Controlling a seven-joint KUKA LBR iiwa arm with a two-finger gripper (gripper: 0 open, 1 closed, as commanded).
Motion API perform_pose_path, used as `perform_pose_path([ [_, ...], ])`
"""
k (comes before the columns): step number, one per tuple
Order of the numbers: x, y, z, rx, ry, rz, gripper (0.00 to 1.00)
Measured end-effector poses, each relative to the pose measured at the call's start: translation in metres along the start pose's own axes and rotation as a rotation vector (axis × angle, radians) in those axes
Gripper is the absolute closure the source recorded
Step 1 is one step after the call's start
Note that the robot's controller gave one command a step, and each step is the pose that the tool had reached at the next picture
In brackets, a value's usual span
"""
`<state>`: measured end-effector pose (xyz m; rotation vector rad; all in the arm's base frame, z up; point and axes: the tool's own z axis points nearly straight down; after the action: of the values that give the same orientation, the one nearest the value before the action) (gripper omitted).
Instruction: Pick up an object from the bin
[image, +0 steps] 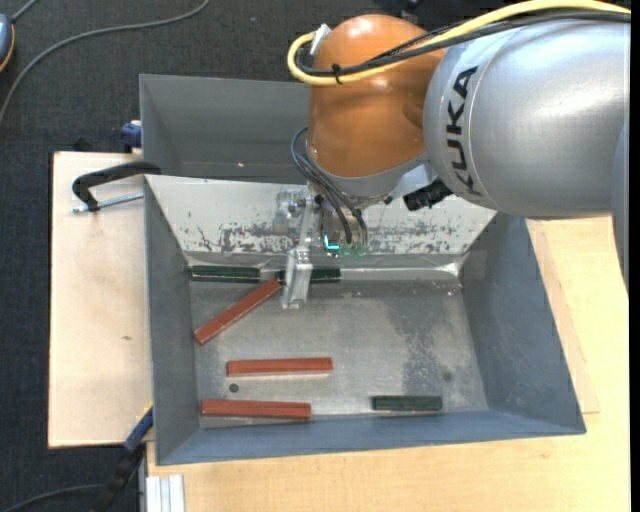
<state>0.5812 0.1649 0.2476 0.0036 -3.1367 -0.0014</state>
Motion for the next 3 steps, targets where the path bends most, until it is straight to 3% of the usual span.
perform_pose_path([
  [1, 0.081, -0.025, 0.181, 0.001, 0.001, 0.073, 0.0],
  [2, 0.085, -0.022, 0.146, -0.003, -0.011, 0.171, 0.0],
  [3, 0.086, -0.012, 0.134, -0.003, -0.01, 0.229, 0.0],
])
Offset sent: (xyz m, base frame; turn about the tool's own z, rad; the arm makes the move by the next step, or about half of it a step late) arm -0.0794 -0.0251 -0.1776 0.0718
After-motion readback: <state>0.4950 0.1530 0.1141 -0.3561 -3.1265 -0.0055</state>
